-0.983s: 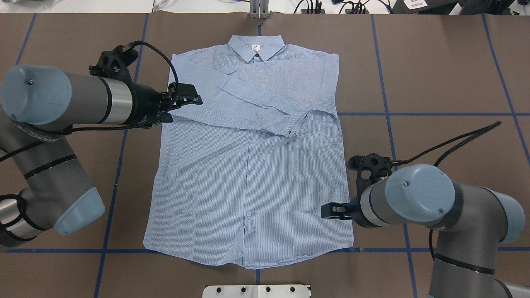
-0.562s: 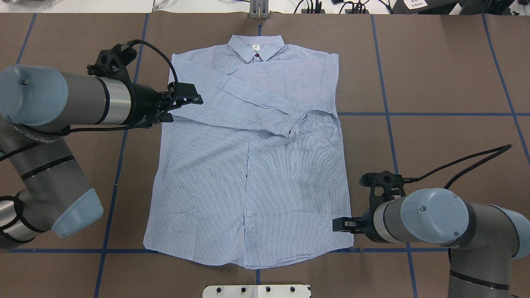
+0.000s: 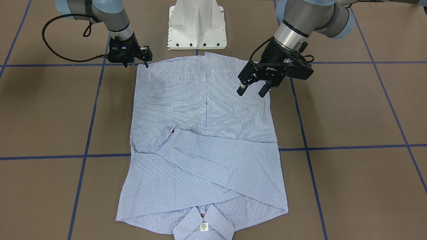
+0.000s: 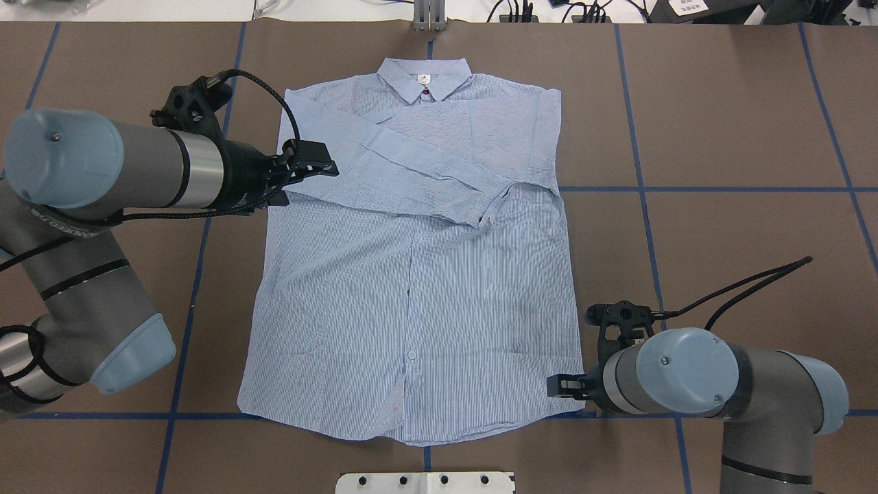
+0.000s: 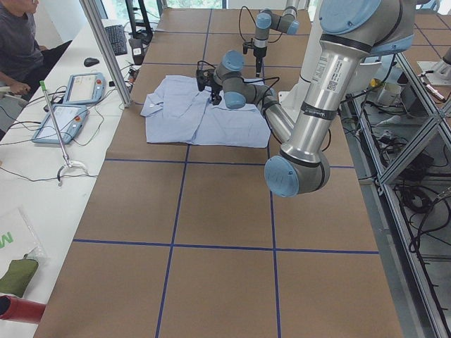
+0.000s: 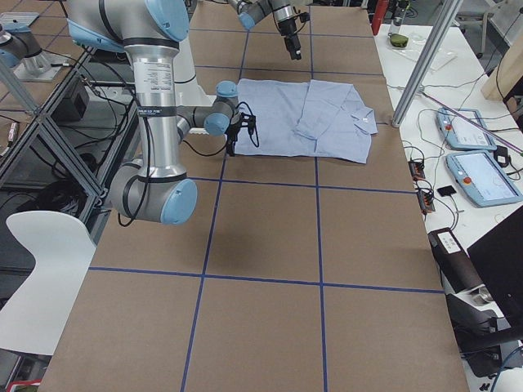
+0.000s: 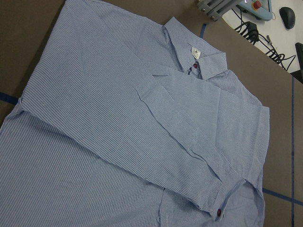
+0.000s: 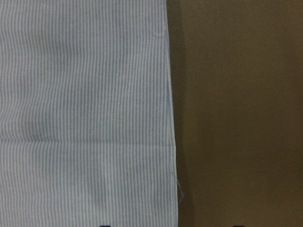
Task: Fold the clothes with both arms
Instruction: 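Move the left gripper to the shirt side while the right reaches the hem corner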
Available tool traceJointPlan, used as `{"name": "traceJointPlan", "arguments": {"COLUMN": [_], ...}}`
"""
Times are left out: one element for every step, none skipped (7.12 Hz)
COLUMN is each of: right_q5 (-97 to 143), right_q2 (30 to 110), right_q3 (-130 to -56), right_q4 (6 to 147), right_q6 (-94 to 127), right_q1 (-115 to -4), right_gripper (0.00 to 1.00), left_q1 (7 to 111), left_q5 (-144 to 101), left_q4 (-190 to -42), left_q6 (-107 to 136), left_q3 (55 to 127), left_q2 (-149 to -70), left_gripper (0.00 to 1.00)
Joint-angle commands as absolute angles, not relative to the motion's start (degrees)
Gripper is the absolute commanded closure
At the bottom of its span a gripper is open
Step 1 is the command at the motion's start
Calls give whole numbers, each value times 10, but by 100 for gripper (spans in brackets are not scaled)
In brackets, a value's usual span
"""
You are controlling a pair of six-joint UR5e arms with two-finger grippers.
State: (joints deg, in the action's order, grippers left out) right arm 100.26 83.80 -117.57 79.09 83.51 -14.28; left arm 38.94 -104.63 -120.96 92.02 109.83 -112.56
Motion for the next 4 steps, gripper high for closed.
{"name": "traceJointPlan", "arguments": {"right_q5": [1001, 1001, 1001, 1001], "right_q2": [835, 823, 817, 816], "right_q3": [-1169, -1163, -1159, -1155], "right_q4": [791, 791, 792, 791], "right_q6": [848, 848, 848, 848], "right_q1": [-133, -134, -134, -133], "right_gripper": [14, 19, 20, 23], "left_q1": [389, 389, 389, 389], "left_q5": [-1047, -1046, -1047, -1047], "left_q4": [-1208, -1208, -1208, -1208], "left_q6": [921, 920, 921, 921], "left_q3": [1097, 1097, 1096, 1096], "left_q2": [-1128, -1128, -1129, -1129], "left_gripper": [0, 0, 0, 0]}}
